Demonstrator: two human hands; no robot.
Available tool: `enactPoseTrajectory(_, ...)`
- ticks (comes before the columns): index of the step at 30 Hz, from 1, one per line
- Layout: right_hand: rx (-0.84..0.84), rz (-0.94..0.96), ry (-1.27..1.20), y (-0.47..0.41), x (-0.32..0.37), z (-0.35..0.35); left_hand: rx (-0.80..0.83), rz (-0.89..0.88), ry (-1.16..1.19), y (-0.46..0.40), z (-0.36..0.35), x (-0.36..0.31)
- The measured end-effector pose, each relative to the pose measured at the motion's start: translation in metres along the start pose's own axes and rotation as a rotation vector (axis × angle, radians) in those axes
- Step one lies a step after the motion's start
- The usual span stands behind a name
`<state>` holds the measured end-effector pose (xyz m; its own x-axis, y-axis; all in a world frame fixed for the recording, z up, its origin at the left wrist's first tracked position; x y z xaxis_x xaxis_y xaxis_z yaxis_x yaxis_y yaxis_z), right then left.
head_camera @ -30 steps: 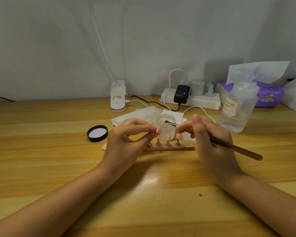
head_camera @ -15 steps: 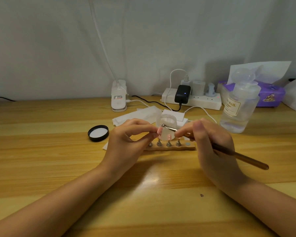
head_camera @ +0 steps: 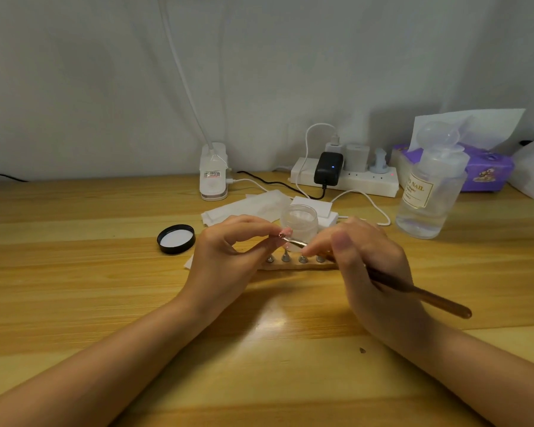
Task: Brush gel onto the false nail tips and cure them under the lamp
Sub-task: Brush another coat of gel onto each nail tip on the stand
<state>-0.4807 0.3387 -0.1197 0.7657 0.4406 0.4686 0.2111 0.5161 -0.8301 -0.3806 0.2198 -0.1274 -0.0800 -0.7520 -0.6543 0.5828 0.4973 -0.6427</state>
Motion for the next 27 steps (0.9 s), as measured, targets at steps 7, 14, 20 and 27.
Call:
enactPoseTrajectory(7, -0.137, -0.261, -0.161, 0.001, -0.024, 0.013, -0.018, 0.002, 0.019, 0.0, 0.0, 0.001)
enactPoseTrajectory(14, -0.012, 0.004, 0.002, -0.001, -0.004, 0.0, -0.027, 0.009, 0.018, 0.001, 0.001, 0.004)
enactPoseTrajectory(20, -0.13, -0.194, -0.114, 0.001, -0.017, 0.015, -0.012, 0.007, 0.045, 0.001, -0.001, 0.003)
enactPoseTrajectory(27, -0.034, -0.1, -0.086, -0.002, -0.007, 0.001, -0.009, -0.005, 0.038, 0.001, -0.001, 0.004)
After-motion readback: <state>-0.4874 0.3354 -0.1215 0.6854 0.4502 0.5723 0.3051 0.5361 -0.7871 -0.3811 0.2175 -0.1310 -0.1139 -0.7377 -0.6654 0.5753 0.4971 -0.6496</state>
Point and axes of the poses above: each hand's wrist, its own y-axis away from the middle knuckle, its own z-axis out of the back of the hand, x = y × z, the point moved 6 cm from there along -y, towards the middle knuckle, and after that the axes turned 5 degrees about -y, right-handed, at the moved point
